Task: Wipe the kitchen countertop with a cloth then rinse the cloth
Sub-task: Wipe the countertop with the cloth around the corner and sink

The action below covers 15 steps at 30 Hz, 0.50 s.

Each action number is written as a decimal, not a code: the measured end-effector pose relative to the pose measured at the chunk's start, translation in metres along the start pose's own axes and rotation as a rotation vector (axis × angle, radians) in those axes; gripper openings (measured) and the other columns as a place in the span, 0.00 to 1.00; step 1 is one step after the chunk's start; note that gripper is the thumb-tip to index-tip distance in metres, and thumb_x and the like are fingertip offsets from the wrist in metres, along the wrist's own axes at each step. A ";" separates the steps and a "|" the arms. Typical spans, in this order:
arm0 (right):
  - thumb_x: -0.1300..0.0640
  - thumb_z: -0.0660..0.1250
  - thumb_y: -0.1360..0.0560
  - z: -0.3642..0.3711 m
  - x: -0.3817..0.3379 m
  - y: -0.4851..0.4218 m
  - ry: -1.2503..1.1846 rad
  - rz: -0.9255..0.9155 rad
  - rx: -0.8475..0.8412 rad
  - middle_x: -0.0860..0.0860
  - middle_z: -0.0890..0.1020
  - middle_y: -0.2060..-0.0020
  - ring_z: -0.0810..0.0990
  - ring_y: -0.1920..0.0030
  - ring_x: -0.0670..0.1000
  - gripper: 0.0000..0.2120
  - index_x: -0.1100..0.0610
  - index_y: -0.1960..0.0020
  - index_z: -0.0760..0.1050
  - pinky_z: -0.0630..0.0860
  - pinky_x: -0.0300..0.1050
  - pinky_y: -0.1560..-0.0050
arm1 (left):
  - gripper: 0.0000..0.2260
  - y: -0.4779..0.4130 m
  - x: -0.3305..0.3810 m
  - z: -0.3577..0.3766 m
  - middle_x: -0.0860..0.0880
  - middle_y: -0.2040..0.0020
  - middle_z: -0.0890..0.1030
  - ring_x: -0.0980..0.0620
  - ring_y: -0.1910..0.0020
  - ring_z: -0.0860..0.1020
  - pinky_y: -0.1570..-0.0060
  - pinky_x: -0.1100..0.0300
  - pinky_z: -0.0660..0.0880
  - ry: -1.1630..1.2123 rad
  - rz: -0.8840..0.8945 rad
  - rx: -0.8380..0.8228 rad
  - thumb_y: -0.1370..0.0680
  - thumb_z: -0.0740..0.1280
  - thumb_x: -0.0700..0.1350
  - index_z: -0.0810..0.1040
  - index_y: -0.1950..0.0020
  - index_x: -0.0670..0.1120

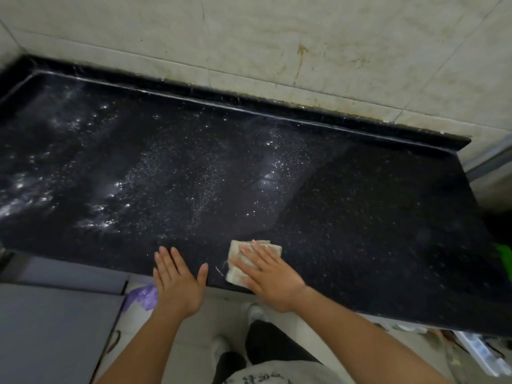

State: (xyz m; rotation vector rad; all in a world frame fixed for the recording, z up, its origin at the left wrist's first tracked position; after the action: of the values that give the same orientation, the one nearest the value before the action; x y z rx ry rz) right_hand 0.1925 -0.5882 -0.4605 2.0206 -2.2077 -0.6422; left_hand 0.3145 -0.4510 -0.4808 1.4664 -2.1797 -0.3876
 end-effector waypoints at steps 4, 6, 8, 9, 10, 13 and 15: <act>0.40 0.26 0.24 -0.014 0.089 0.037 0.051 0.252 0.124 0.52 0.48 0.23 0.37 0.26 0.55 0.28 0.46 0.26 0.35 0.31 0.46 0.27 | 0.37 0.001 -0.001 -0.001 0.38 0.26 0.31 0.43 0.26 0.31 0.28 0.50 0.33 -0.005 -0.005 -0.003 0.21 0.44 0.62 0.32 0.26 0.38; 0.40 0.28 0.24 -0.021 0.138 0.055 -0.071 0.525 0.138 0.53 0.43 0.23 0.34 0.25 0.53 0.26 0.46 0.27 0.32 0.30 0.44 0.28 | 0.37 0.001 0.000 -0.001 0.39 0.26 0.30 0.43 0.26 0.30 0.29 0.51 0.33 0.004 -0.008 -0.009 0.21 0.44 0.62 0.31 0.26 0.39; 0.45 0.36 0.19 -0.022 0.166 0.060 -0.230 0.782 0.117 0.53 0.38 0.23 0.33 0.25 0.53 0.25 0.46 0.26 0.32 0.32 0.49 0.26 | 0.37 0.001 0.001 -0.002 0.39 0.26 0.29 0.43 0.27 0.30 0.29 0.51 0.32 0.008 -0.008 -0.017 0.21 0.44 0.62 0.30 0.26 0.39; 0.47 0.38 0.18 -0.024 0.169 0.055 -0.294 0.878 0.134 0.53 0.37 0.23 0.33 0.25 0.54 0.25 0.47 0.24 0.33 0.33 0.51 0.26 | 0.37 0.001 0.001 -0.002 0.39 0.26 0.29 0.43 0.27 0.29 0.29 0.51 0.32 0.008 -0.009 -0.020 0.20 0.44 0.62 0.30 0.26 0.39; 0.48 0.40 0.18 -0.025 0.166 0.047 -0.345 0.949 0.154 0.53 0.37 0.23 0.33 0.25 0.55 0.25 0.48 0.24 0.34 0.34 0.53 0.26 | 0.37 0.000 0.001 -0.002 0.39 0.26 0.29 0.43 0.27 0.30 0.29 0.51 0.32 0.008 -0.010 -0.021 0.20 0.44 0.62 0.30 0.26 0.39; 0.49 0.42 0.17 -0.025 0.125 0.003 -0.346 0.897 0.145 0.56 0.37 0.24 0.34 0.25 0.60 0.26 0.50 0.23 0.35 0.35 0.57 0.27 | 0.37 0.000 0.000 -0.001 0.39 0.26 0.29 0.43 0.27 0.29 0.29 0.51 0.31 0.016 -0.011 -0.020 0.20 0.45 0.62 0.31 0.26 0.39; 0.47 0.40 0.18 -0.022 0.081 -0.025 -0.289 0.695 0.136 0.57 0.38 0.24 0.34 0.25 0.60 0.26 0.50 0.23 0.35 0.35 0.56 0.28 | 0.37 -0.002 -0.002 0.000 0.39 0.26 0.29 0.43 0.27 0.29 0.29 0.50 0.31 0.012 -0.011 -0.035 0.20 0.44 0.62 0.30 0.26 0.39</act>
State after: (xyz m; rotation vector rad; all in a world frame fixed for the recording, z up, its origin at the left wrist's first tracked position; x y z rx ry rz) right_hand 0.2129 -0.6728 -0.4676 1.0954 -2.9340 -0.7270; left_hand 0.3167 -0.4505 -0.4827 1.4588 -2.1450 -0.4179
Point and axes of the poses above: each hand's wrist, its own y-axis away from the middle knuckle, its own z-axis out of the palm, x = y × z, the point moved 9 cm from there along -y, towards the middle knuckle
